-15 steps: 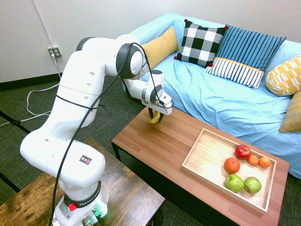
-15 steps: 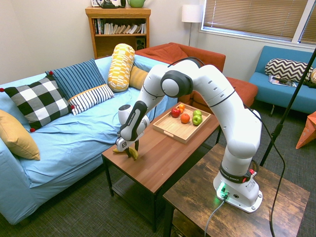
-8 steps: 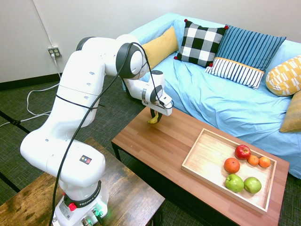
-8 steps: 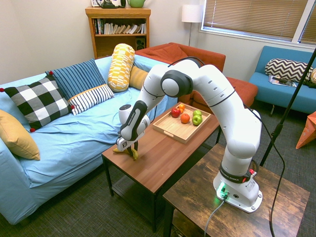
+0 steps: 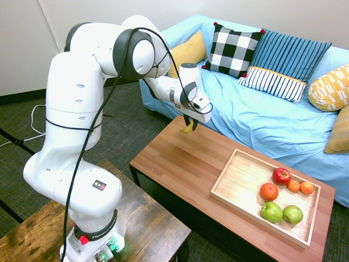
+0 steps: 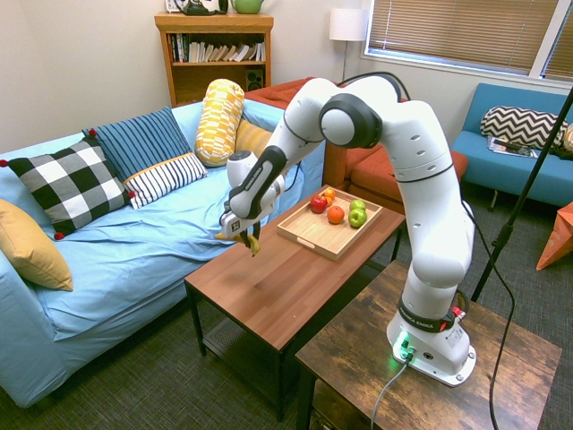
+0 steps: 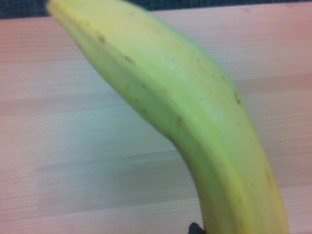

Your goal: Put banana in the tray

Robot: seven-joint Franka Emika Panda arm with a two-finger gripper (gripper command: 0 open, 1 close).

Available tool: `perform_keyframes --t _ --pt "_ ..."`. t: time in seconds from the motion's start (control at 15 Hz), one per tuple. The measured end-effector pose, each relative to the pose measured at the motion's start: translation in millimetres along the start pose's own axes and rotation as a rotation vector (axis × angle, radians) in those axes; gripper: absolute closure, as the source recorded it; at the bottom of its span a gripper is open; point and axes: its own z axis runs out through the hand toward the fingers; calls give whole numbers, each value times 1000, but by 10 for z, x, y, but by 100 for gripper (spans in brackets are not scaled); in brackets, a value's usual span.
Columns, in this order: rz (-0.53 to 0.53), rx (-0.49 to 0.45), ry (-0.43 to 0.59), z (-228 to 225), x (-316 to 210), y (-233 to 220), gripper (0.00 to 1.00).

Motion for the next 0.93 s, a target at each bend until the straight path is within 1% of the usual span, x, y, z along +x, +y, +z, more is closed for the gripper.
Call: perform_keyframes --t 0.13,0.27,0.4,0.53,0.73,0.93 --pt "85 -7 -4 -78 371 494 100" --pt "153 -24 -8 -33 756 982 100" --pt "202 -42 -9 64 1080 1412 100" --pt "242 -66 -11 253 1308 1763 100" --pt "285 -105 -23 709 1568 2113 100" --pt "313 -129 -38 1172 1685 2258 100"
